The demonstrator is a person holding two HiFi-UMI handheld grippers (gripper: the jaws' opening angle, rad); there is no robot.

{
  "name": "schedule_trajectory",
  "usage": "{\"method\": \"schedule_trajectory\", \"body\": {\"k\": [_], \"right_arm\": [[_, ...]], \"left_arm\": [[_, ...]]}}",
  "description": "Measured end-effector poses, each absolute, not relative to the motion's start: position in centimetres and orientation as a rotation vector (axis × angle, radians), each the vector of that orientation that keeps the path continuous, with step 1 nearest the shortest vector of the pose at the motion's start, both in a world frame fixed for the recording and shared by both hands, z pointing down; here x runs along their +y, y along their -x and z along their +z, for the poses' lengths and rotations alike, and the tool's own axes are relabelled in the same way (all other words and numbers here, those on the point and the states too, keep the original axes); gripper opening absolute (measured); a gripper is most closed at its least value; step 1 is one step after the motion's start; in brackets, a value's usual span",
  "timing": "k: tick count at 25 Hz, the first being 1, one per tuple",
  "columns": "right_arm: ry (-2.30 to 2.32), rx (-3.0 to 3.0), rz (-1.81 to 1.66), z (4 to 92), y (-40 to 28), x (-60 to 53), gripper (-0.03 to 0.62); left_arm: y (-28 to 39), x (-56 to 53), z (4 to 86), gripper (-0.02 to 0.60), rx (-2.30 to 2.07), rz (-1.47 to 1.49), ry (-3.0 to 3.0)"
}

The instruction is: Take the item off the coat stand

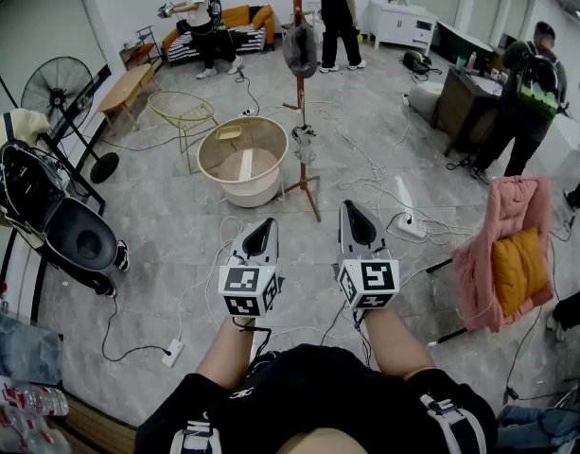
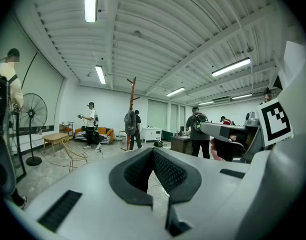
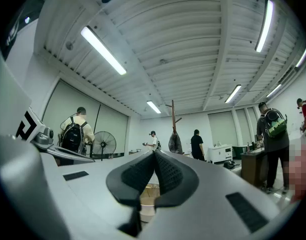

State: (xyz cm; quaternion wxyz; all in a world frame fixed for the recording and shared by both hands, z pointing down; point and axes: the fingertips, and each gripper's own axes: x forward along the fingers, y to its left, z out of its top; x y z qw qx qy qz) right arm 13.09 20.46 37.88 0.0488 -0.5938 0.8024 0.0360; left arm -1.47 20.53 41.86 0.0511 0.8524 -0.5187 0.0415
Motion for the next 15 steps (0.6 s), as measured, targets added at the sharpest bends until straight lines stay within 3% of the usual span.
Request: {"method": "schedule_trajectory", "body": {"k": [15], "right_arm": [[1.74,2.432,0.095,37.6,-9.1,19.2,0.015]], "left_arm": [[4.5,19.2,41.9,0.015,-1.563,0.123,-2.611]]}}
